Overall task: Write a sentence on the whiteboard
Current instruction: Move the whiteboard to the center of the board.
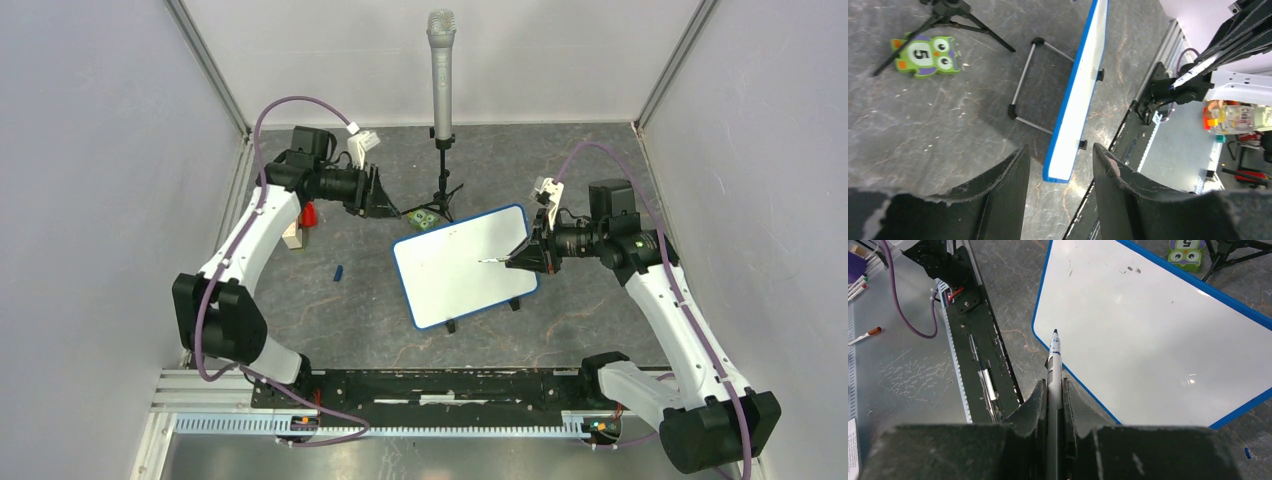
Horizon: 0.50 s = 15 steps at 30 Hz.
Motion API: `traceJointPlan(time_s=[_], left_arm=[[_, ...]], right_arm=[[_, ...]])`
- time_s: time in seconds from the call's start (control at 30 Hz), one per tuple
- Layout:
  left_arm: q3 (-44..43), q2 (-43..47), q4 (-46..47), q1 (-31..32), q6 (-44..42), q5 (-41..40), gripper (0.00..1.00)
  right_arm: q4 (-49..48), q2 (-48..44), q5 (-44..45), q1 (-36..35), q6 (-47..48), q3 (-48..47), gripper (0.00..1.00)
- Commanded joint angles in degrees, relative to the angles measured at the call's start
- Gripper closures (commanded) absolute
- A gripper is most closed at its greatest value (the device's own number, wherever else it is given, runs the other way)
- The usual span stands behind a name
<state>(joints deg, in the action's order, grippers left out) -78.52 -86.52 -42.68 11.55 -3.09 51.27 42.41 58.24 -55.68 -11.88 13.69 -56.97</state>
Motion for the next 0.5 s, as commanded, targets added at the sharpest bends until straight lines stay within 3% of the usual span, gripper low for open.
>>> traceJointPlan(time_s=[0.0, 0.3, 0.47], left_arm=[[1.21, -1.35, 5.45, 2.43, 7.05, 3.26, 0.46], [5.46, -2.19, 7.17, 6.47, 5.89, -4.78, 0.52], [7.78, -1.58, 7.17, 7.80, 5.29, -6.26, 0.64]], right_arm=[[-1.98, -0.50, -1.45, 0.19, -0.51, -1.56, 1.00], [-1.70, -0.67, -1.45, 0.19, -0.38, -1.47, 1.00], [-1.47, -0.67, -1.62, 0.19, -0.25, -1.48, 1.00]])
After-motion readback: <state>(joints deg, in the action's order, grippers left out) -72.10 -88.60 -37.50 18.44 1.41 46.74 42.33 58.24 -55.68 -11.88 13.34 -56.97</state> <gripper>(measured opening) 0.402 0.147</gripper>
